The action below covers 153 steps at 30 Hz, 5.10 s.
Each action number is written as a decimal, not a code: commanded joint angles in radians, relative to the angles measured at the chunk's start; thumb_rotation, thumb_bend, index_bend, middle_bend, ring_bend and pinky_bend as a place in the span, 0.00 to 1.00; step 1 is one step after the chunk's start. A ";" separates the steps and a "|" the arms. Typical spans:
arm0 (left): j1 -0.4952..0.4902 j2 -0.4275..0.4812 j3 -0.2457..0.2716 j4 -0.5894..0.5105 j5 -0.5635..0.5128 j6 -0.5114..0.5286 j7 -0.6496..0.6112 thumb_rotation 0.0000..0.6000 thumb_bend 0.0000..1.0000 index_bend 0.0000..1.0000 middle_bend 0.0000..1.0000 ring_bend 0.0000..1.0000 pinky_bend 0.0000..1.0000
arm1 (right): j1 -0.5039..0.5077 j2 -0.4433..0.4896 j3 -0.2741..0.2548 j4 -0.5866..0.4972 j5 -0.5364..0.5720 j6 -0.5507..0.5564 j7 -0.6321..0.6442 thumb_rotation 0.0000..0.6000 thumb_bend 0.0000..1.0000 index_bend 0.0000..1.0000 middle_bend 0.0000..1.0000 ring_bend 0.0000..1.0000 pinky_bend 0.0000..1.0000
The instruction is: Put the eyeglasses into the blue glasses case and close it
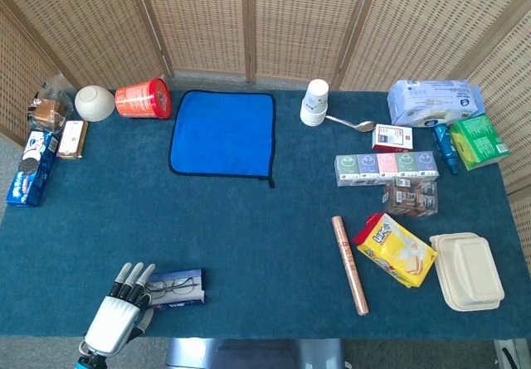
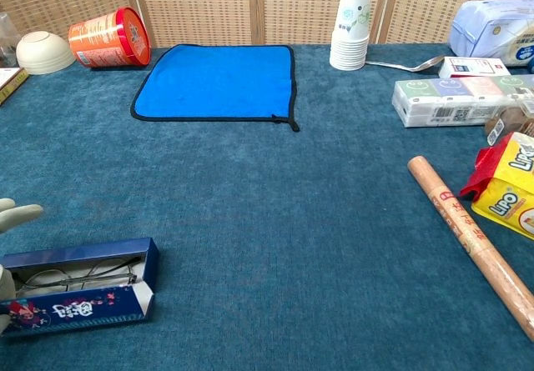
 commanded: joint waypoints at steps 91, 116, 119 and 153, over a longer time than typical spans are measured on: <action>-0.132 0.209 -0.192 -0.376 -0.286 -0.169 0.135 0.79 0.39 0.00 0.00 0.00 0.00 | -0.001 0.063 0.001 -0.126 -0.019 -0.007 -0.112 1.00 0.36 0.00 0.04 0.00 0.11; -0.241 0.416 -0.161 -0.721 -0.601 -0.451 0.441 0.76 0.26 0.05 0.00 0.00 0.00 | 0.008 0.082 -0.001 -0.231 -0.020 -0.027 -0.210 1.00 0.36 0.00 0.04 0.00 0.11; -0.265 0.400 -0.171 -0.710 -0.621 -0.470 0.445 0.76 0.26 0.06 0.00 0.00 0.00 | 0.008 0.084 -0.001 -0.243 -0.020 -0.029 -0.223 1.00 0.36 0.00 0.04 0.00 0.11; -0.433 0.377 -0.229 -0.660 -0.711 -0.481 0.409 0.72 0.26 0.43 0.00 0.00 0.00 | -0.027 0.097 0.019 -0.303 0.015 -0.006 -0.250 1.00 0.35 0.00 0.04 0.00 0.11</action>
